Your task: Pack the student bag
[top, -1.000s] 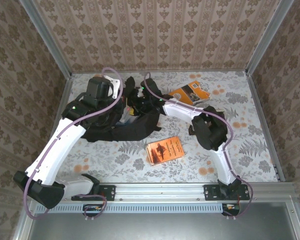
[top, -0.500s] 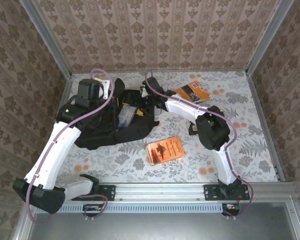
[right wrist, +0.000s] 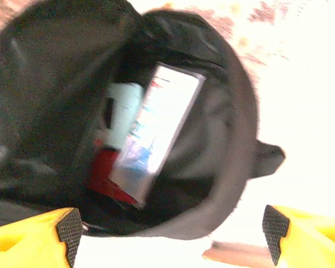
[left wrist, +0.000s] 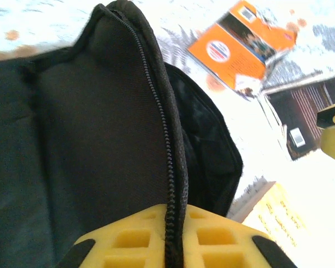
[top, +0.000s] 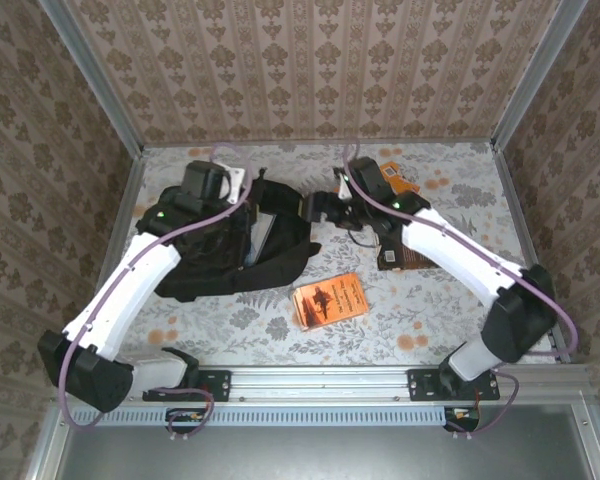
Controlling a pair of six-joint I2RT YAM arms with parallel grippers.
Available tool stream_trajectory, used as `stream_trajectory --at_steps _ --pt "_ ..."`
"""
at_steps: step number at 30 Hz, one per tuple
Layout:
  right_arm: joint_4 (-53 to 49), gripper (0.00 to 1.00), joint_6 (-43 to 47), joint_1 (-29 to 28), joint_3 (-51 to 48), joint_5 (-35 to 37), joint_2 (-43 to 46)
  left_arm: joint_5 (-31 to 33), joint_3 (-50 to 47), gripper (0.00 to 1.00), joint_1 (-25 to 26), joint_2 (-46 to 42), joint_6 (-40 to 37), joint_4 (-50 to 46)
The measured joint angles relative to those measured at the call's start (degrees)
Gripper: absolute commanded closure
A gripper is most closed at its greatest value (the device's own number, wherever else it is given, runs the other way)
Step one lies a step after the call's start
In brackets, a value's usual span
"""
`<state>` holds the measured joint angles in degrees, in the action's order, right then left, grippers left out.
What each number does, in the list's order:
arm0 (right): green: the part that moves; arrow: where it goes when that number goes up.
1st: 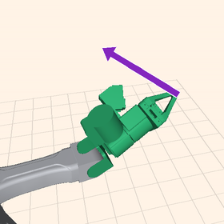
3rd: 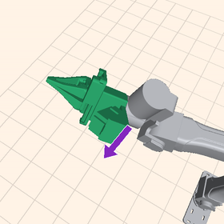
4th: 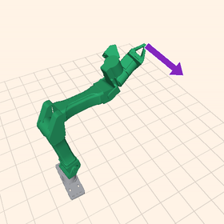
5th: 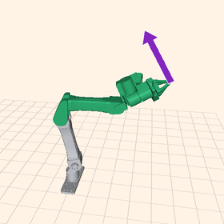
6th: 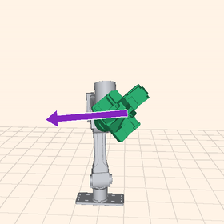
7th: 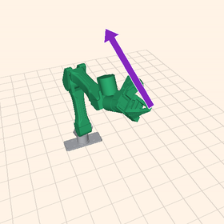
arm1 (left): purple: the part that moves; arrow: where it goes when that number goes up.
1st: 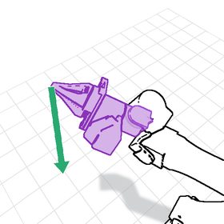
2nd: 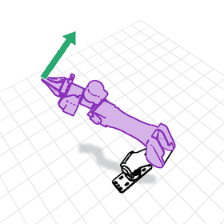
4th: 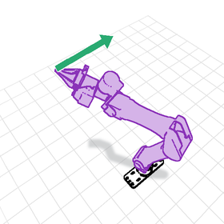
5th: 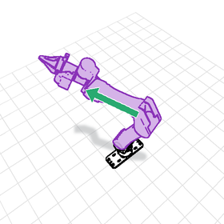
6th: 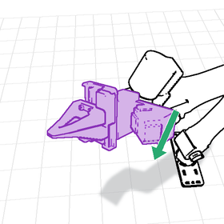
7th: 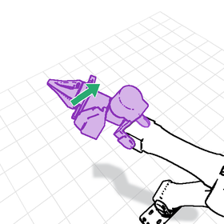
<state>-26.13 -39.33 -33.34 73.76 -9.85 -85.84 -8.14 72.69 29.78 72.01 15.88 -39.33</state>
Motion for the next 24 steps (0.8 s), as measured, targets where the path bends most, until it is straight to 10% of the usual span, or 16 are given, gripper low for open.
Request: stream_trajectory --at_steps 7,24 --pt "-2.84 0.12 1.25 0.81 -18.93 2.14 8.74 -0.52 -0.09 0.33 5.35 4.42 1.53 0.31" --pt "4.92 0.15 9.38 6.62 -10.75 -7.96 -15.80 -6.88 -25.11 0.24 17.81 -16.02 11.85 6.67"
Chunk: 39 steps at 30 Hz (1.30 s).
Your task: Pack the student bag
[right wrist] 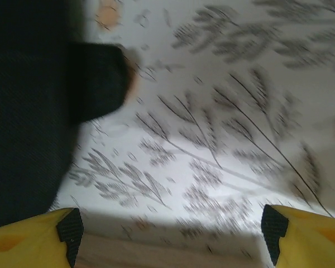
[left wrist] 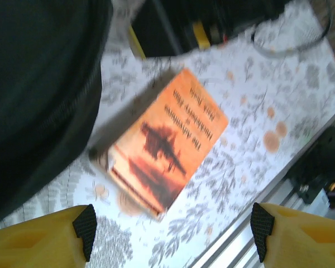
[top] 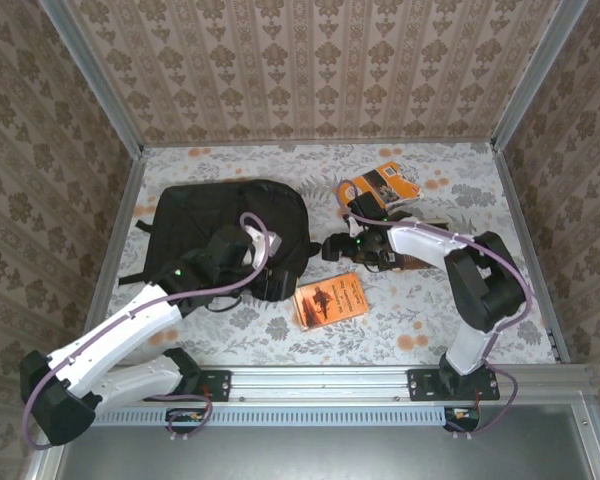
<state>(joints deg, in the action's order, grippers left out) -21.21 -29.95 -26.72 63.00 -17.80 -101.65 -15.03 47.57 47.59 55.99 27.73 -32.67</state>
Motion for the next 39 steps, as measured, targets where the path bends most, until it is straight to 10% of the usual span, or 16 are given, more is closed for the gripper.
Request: stream_trajectory --at_steps 13,39 --pt "11.98 0.18 -1.16 0.81 -9.33 -11.45 0.76 5.38 -7.30 0.26 17.46 8.26 1.07 -0.22" --pt "10.60 0.45 -7.78 -8.17 -27.39 -12.70 18.53 15.54 -11.08 0.39 18.12 22.38 6.21 2.54"
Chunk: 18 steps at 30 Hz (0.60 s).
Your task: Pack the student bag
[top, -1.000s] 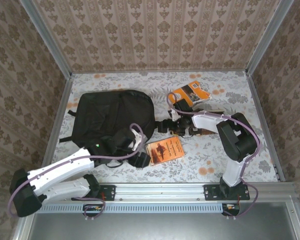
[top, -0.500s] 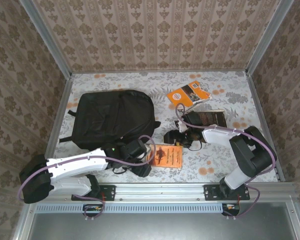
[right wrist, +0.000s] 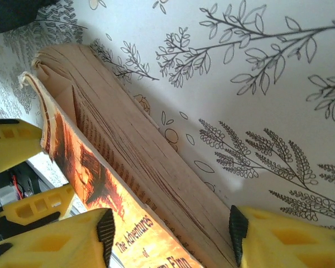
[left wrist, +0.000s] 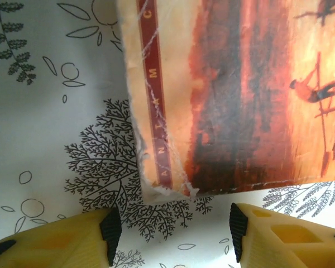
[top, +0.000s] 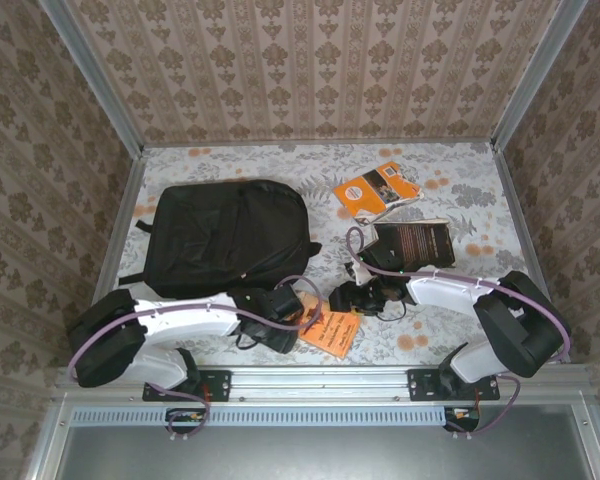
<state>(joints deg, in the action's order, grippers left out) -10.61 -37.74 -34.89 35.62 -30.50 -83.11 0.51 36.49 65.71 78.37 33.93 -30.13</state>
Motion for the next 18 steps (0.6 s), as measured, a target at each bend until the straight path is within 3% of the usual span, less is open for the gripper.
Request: stream_trajectory --at_steps 9,18 --pt "0.20 0.47 -0.66 -0.26 0.24 -1.25 -1.40 0.96 6.86 0.35 0.70 7.87 -0.07 -5.90" --pt "0.24 0.59 -3.04 -0.15 0.57 -1.44 -2.01 0.57 10.82 0.33 0.66 11.58 -2.05 -9.57"
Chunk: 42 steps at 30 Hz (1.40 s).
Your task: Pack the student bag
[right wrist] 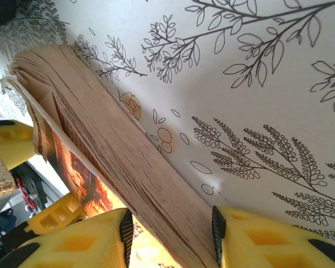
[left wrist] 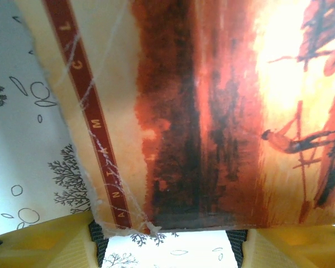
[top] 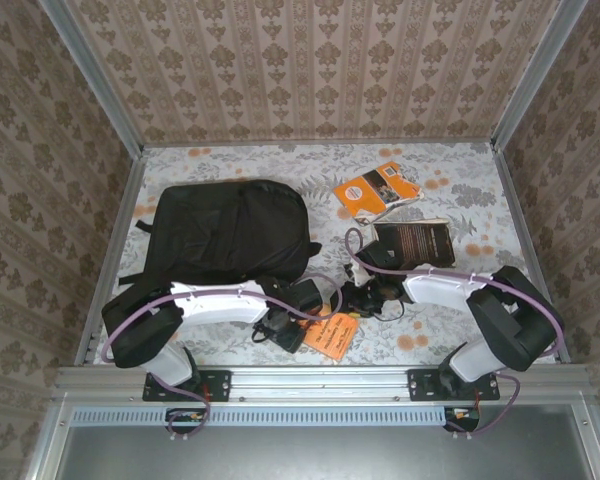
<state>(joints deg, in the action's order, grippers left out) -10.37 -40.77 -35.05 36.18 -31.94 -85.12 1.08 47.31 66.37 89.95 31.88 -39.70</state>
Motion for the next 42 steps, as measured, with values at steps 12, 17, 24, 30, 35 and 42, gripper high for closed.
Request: stream_trajectory --at_steps 12,17,24,30,35,42 --pt "4.17 0.57 -1.38 -0.15 -0.22 -7.13 1.64 -1.05 -0.42 0.33 -0.85 -0.44 -0.57 0.44" --pt "8.02 0.66 -1.90 -0.85 -0.26 -10.29 -3.63 -1.05 -0.44 0.33 -0.85 -0.46 -0.57 0.46" --pt "8.35 0.87 -0.50 -0.83 0.15 -10.05 -5.46 -1.01 -1.77 0.31 -0.90 -2.38 -0.57 1.79" --pt "5.20 0.95 -0.28 1.05 -0.15 -6.78 -0.42 0.96 -2.97 0.23 -2.01 -10.21 -1.07 6.16" --pt "3.85 0.97 -3.30 4.74 -3.23 -4.31 9.31 0.26 -1.03 0.22 -3.15 -21.84 -1.29 6.19" --pt "2.91 0.99 -8.70 7.52 -3.69 0.09 23.89 -3.98 1.86 0.21 -12.09 -31.54 3.02 6.19"
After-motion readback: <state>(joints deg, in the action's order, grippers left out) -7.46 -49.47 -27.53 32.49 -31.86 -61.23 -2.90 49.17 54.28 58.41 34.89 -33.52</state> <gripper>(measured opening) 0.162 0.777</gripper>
